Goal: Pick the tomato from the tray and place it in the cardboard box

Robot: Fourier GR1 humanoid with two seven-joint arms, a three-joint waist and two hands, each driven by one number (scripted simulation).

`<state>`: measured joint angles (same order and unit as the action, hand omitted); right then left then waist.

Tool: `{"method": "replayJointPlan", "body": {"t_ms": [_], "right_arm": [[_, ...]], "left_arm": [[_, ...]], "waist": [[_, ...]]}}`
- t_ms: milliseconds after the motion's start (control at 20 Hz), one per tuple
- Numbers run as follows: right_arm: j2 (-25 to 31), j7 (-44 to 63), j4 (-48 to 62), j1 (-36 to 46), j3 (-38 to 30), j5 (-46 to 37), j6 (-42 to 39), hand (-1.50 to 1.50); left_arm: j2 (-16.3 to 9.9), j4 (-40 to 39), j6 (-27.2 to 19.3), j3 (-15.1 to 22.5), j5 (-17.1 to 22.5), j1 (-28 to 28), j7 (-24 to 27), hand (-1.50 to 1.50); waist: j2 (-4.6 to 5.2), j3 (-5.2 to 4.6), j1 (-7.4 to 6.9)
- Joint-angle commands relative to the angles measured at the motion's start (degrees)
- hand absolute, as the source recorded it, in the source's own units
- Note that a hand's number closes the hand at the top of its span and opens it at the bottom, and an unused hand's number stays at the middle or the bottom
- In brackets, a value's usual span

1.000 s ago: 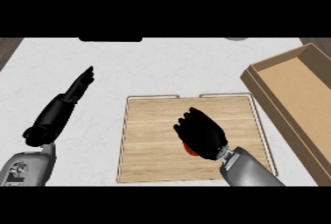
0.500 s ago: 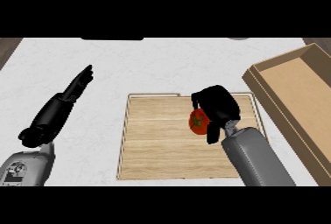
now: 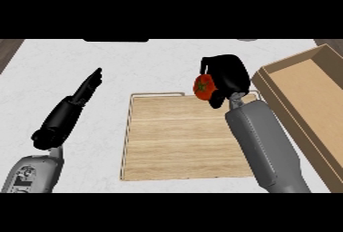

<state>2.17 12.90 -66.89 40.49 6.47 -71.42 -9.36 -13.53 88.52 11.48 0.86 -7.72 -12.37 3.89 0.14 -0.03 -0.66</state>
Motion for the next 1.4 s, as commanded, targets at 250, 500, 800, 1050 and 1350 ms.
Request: {"method": "replayJointPlan", "body": {"t_ms": [250,500,800,1050,1350], "right_arm": [[-0.2,13.7,-14.0,4.0,-4.3,-3.2,-0.1,1.5],[2.2,19.8,-15.0,5.9,-14.2,-1.9,5.5,1.5],[11.0,20.3,-13.1,9.6,-23.4,1.9,3.9,1.5],[19.6,13.4,-6.4,7.2,-28.3,5.2,5.1,1.5],[25.5,11.3,2.1,6.6,-29.1,7.1,-5.2,1.5]], "left_arm": [[-0.7,-0.6,1.1,-1.4,0.5,0.1,0.0,0.0],[-2.4,0.7,2.2,-3.0,1.4,-0.3,-0.8,0.0],[-2.2,5.0,3.3,-2.8,2.5,0.0,-4.8,0.0],[-0.1,-2.6,0.5,-2.0,-1.5,-0.9,2.1,0.0],[-2.9,-2.0,3.5,-5.1,1.3,-0.8,2.1,0.0]], "waist": [[-0.54,0.01,1.29],[-0.29,0.05,0.84],[-0.21,0.06,0.39],[0.07,0.03,0.77],[-0.05,0.0,0.66]]}}
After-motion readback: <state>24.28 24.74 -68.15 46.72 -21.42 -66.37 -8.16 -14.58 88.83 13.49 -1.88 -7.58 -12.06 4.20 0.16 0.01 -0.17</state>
